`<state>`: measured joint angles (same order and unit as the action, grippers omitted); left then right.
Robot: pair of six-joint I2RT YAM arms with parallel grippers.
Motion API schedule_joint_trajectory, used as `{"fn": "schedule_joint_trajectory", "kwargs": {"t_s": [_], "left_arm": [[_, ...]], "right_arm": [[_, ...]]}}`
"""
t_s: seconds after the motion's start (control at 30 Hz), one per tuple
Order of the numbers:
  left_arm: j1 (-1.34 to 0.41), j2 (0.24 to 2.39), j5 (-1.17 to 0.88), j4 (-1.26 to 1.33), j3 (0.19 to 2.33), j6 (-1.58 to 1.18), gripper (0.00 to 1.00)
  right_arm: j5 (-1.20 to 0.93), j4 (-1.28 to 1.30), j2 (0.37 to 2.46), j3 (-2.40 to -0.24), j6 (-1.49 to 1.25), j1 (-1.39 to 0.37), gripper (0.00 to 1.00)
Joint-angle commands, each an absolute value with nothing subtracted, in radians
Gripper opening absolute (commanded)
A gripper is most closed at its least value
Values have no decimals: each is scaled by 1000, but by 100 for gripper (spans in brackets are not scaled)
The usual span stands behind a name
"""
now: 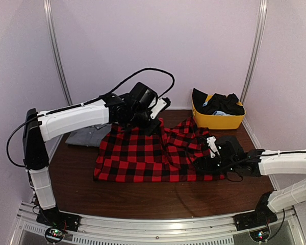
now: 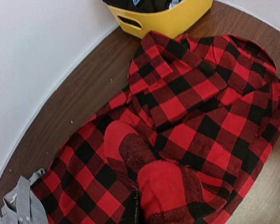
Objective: Fold and stack the long sleeve shirts
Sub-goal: Adjust the 1/3-folded tank top at the center of the board, then fold the sleeve of the 1/3-folded shirt.
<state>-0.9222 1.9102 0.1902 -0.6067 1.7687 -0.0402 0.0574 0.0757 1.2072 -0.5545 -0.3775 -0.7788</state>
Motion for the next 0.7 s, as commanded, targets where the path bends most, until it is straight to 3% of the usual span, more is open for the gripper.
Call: {"fn": "schedule_joint_trajectory", "kwargs": {"t_s": [0.0,0.4,0.67], "left_arm": [[-930,1825,214,-657,1645,-80,0],[-941,1697,273,-660,1349,-120,0],[-968,1658,326,-660,1221,-110,6]], "right_arm": [[7,166,1089,-518,-416,-776,80],[34,149,1159,-536,-423,-774,81],[43,126,1202,-540,-416,-771,81]]}}
